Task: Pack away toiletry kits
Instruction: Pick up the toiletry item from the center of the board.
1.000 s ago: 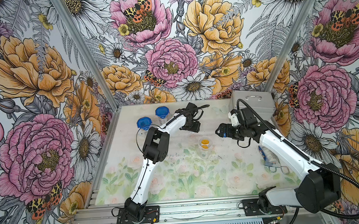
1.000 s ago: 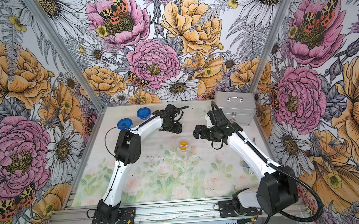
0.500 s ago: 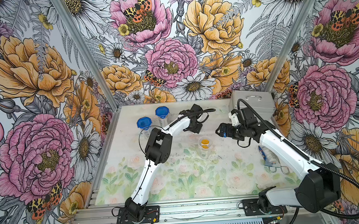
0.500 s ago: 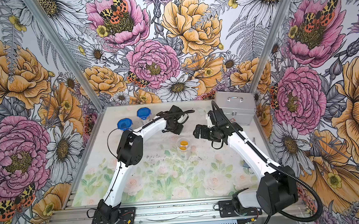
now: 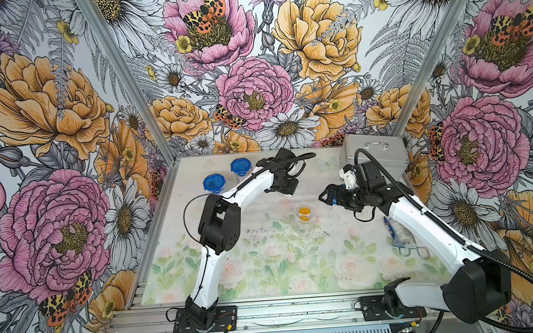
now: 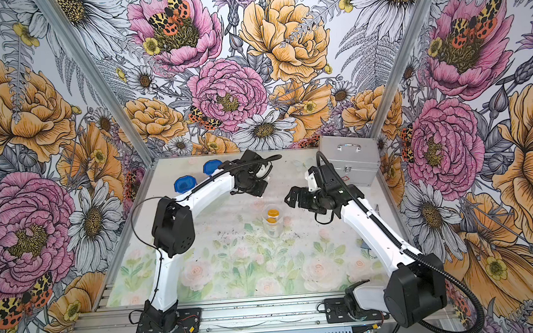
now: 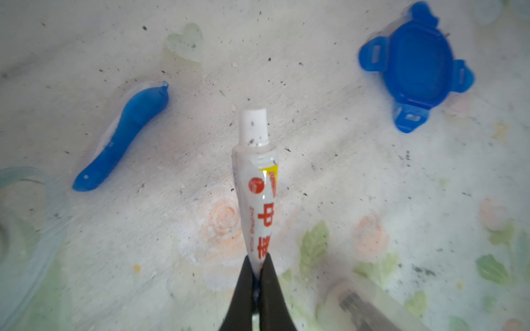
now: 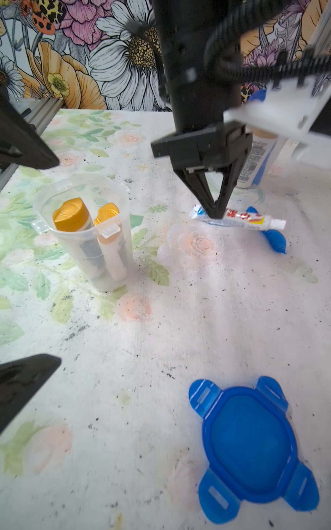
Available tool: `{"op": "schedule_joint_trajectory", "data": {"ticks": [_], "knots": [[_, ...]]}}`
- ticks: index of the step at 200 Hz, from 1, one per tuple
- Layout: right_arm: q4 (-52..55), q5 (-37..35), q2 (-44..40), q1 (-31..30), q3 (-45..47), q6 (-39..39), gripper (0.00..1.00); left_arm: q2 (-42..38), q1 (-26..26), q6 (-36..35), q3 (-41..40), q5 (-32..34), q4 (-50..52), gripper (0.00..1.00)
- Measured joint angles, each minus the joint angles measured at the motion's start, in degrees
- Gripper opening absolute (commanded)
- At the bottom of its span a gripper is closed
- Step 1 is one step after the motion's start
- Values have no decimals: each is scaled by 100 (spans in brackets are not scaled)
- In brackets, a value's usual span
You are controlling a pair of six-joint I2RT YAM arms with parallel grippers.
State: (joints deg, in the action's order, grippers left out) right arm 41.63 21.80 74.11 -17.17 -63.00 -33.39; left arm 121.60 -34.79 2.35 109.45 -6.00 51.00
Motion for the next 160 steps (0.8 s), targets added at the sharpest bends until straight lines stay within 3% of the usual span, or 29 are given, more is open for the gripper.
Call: {"op": "schedule_joint_trajectory", "data": {"ticks": [47, 82, 108, 160], "knots": [[-120, 916, 227, -103, -417, 236, 99, -1895, -4, 26, -1104, -494, -11, 0], [-520, 1486, 706, -452, -861, 278, 89, -2771, -291, 9, -1738, -660, 4, 0], [-890, 1773, 986, -697, -896, 164, 75, -2959, -675, 24, -1967, -638, 61, 0], [-1432, 1993, 1080, -918, -883, -109, 35, -3027, -968, 138, -2140, -649, 131, 0]]}}
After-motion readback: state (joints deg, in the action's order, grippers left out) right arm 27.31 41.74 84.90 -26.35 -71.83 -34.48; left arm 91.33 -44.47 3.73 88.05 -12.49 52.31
